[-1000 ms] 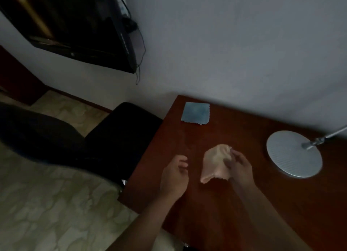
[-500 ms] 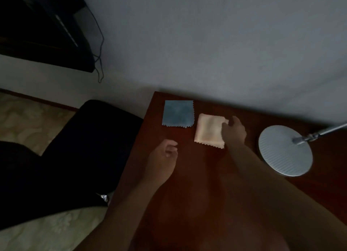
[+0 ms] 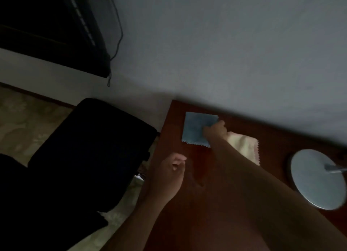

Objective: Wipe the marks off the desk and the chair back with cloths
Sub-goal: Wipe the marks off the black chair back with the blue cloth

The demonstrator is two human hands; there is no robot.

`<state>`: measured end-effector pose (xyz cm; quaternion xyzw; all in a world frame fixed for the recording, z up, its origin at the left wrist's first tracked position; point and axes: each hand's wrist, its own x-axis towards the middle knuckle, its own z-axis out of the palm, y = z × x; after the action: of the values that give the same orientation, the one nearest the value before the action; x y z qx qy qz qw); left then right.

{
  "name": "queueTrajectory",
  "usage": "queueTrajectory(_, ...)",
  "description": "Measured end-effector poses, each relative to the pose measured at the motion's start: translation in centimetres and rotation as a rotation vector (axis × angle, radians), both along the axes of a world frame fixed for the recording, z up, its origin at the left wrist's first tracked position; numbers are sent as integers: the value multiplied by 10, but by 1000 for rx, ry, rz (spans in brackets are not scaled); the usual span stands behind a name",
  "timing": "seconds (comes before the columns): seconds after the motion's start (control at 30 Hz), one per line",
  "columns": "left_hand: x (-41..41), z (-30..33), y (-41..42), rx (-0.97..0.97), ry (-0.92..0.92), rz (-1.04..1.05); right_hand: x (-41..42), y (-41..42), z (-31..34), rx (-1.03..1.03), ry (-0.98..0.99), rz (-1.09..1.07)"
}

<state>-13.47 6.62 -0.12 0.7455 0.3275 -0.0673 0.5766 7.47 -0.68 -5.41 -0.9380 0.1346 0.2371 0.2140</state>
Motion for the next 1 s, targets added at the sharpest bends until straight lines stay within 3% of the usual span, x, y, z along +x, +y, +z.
queueTrajectory(0.17, -11, -10, 24, -76, -15, 45, 5, 14, 9, 222, 69, -32)
queueTrajectory(0.37, -11, -8, 40, -117, -78, 155, -52, 14, 54, 456, -30, -149)
queueTrajectory(0.47, -14, 3, 45, -152, -91, 222, -109, 1, 72, 608, 31, -118)
queueTrajectory(0.6, -34, 21, 39, -236, -61, 151, -185, -14, 96, 821, 232, -133)
queueTrajectory(0.77, -97, 37, 7, -424, -92, 112, -245, -36, 110, 943, 395, 67)
queueTrajectory(0.87, -146, 48, -7, -332, -145, 122, -268, -49, 125, 1030, 415, 238)
queueTrajectory(1.0, -215, 71, -24, -51, -225, 160, -310, -67, 139, 1108, 383, 483)
